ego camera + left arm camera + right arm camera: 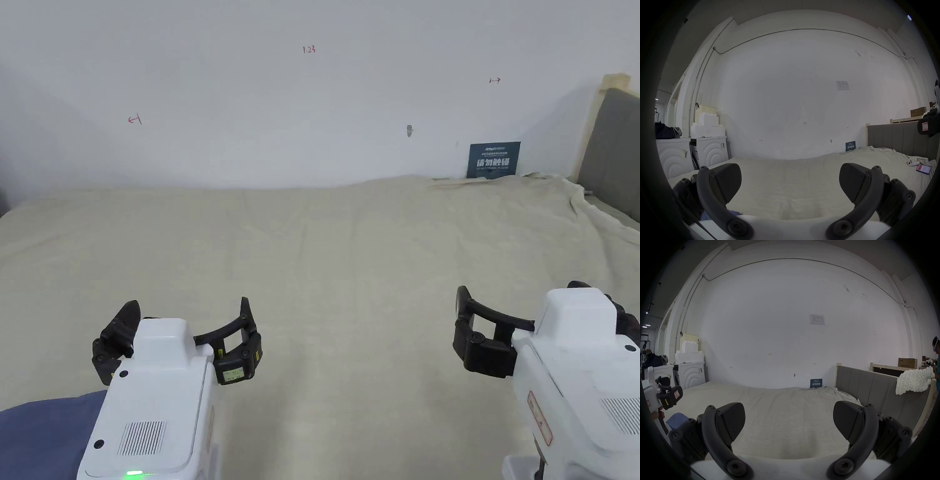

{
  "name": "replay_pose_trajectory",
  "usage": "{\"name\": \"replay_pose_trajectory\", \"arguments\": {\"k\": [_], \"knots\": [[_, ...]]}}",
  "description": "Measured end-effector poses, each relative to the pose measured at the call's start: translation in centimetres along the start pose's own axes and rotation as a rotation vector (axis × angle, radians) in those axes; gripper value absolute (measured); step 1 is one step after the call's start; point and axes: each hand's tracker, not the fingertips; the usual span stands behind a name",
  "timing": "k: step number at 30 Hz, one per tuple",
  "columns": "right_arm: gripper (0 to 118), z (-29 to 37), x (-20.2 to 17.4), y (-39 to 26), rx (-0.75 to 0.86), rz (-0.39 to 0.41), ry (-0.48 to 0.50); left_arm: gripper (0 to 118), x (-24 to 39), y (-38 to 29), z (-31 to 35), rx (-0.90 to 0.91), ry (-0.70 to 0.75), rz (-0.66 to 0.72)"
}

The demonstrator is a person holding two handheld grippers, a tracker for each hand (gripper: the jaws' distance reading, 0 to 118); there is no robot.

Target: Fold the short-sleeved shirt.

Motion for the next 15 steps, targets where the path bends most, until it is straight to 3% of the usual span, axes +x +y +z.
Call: {"name": "replay_pose_trajectory", "arguments": {"k": [15], "knots": [[110,0.12,-0.05,0.16,-0.002,-0.003,-0.010,118,-0.23,-0.01,0.12,-0.002,0.004,0.003]]}}
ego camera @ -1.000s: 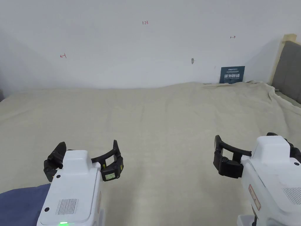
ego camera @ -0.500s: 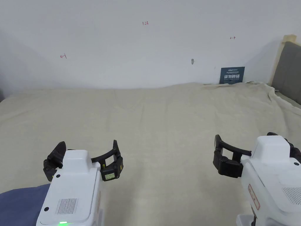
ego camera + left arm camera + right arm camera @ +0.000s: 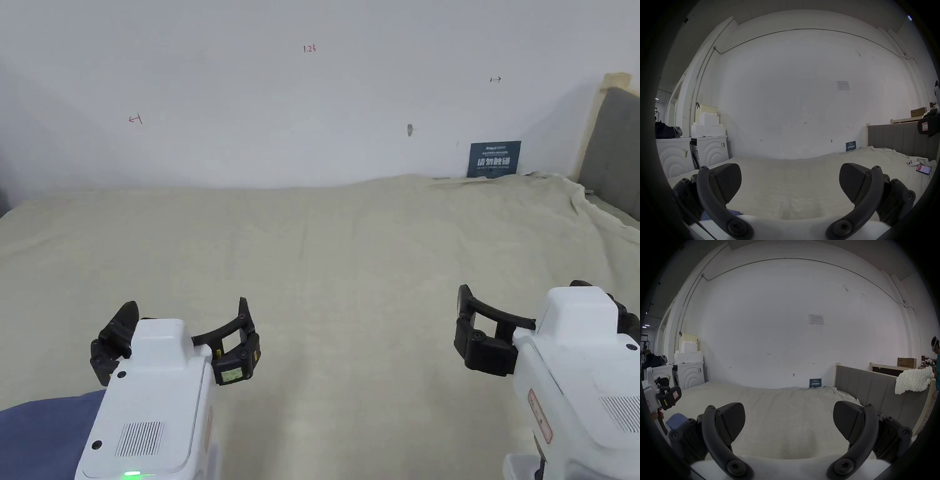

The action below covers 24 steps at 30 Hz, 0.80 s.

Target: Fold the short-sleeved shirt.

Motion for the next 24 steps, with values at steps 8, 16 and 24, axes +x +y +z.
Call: {"name": "replay_pose_trajectory", "arguments": {"k": [8,16,24], "knots": [[110,0.1,-0.1,0.3,-0.008,0.022,0.000,118,-0.1,0.1,0.0,0.000,0.002,0.008],[110,0.0,-0.1,0.7,-0.074,0.004,-0.024,118,-0.3,0.0,0.1,-0.005,0.004,0.011],[110,-1.1,-0.1,1.9,-0.453,-0.182,-0.185,118,-0.8,0.0,0.1,-0.005,0.003,0.019]]}}
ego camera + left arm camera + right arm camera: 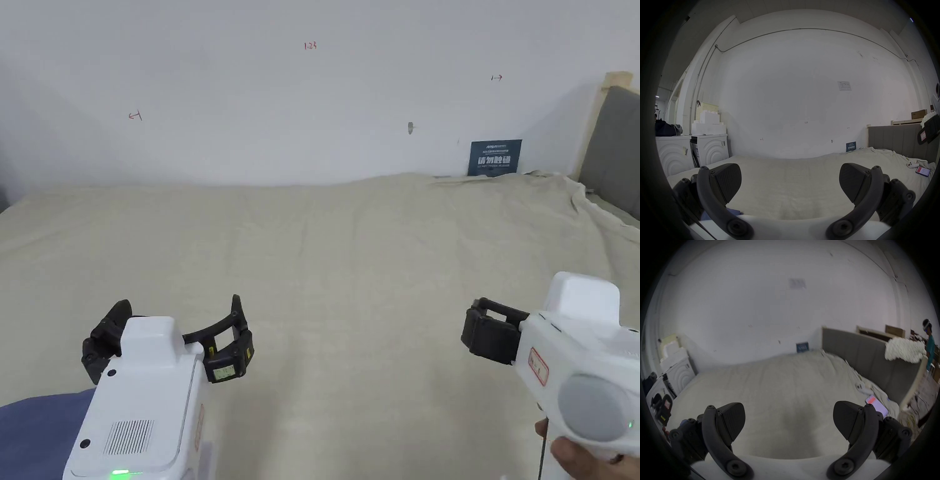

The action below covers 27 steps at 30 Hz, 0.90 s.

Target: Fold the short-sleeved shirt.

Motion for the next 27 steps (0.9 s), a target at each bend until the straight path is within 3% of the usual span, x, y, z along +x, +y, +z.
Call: {"name": "replay_pose_trajectory", "arguments": {"k": [8,21,27], "knots": [[110,-0.57,0.16,-0.08,0.006,-0.048,-0.010,118,0.02,0.39,-0.14,0.012,-0.001,0.009],[110,-0.41,-0.40,-0.40,0.059,0.059,0.004,118,0.14,0.52,-0.12,0.016,-0.008,0.002],[110,-0.09,-0.11,-0.83,0.220,0.110,0.076,118,0.16,0.60,-0.01,0.024,0.000,-0.003]]}}
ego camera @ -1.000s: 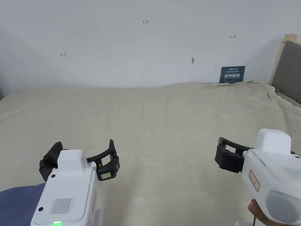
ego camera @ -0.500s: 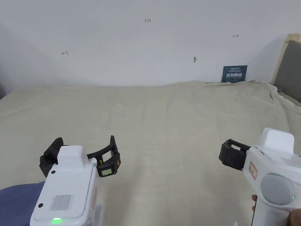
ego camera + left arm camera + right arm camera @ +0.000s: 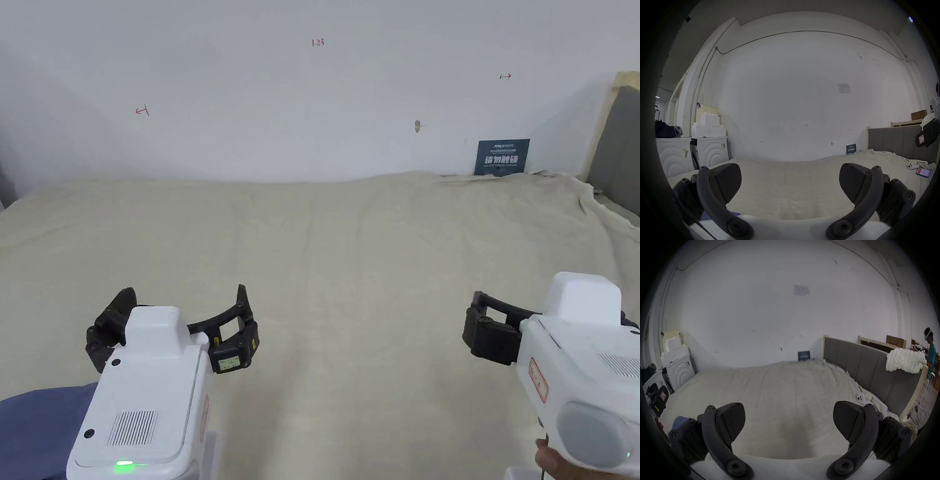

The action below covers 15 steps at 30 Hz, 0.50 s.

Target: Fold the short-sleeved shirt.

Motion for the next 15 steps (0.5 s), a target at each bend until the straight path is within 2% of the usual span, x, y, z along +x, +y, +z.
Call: {"name": "replay_pose_trajectory", "arguments": {"k": [4,7,15], "knots": [[110,0.28,-0.04,-0.26,0.119,0.020,0.022,118,-0.03,0.07,0.03,0.001,0.004,0.006],[110,0.31,0.08,-0.52,0.198,-0.004,0.040,118,-0.03,0.09,0.05,0.003,0.005,0.005],[110,0.30,0.30,-0.68,0.255,0.044,0.052,118,-0.04,0.03,0.07,0.005,0.005,0.005]]}}
